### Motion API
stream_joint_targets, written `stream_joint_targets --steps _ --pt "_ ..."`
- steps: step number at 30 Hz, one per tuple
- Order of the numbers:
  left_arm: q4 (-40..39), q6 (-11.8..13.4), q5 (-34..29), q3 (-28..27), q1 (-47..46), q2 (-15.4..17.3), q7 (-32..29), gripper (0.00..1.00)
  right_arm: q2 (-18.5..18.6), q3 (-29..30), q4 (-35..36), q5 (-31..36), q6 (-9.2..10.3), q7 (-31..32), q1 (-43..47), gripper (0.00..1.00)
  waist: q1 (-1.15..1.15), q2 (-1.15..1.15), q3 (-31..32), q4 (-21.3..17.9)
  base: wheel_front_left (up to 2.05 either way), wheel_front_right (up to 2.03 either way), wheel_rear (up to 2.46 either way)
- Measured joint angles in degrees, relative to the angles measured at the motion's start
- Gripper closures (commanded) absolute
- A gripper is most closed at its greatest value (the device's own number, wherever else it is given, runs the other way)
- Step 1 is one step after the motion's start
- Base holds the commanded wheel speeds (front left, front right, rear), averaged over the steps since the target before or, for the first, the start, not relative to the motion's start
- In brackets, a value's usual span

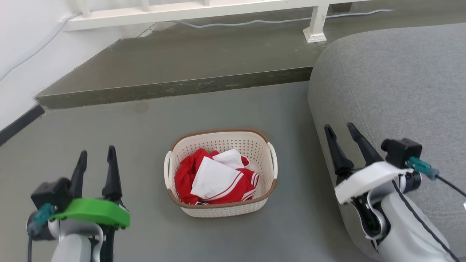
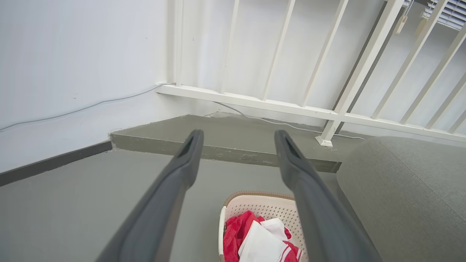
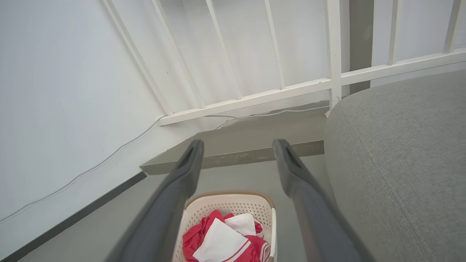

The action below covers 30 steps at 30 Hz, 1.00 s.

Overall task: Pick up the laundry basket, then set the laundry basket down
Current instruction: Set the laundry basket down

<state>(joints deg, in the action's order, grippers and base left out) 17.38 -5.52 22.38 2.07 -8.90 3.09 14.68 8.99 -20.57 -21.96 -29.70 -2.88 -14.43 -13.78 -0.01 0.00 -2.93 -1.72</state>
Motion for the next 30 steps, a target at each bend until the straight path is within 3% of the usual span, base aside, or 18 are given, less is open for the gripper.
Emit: stream_joint_targets --steps 30 --pt "-6.8 -0.4 -3.0 1.6 7.2 -0.5 0.0 0.0 -1.6 5.4 7.8 6.0 0.38 0.0 7.8 0.0 0.0 0.0 -0.2 0.0 0.0 0.0 0.0"
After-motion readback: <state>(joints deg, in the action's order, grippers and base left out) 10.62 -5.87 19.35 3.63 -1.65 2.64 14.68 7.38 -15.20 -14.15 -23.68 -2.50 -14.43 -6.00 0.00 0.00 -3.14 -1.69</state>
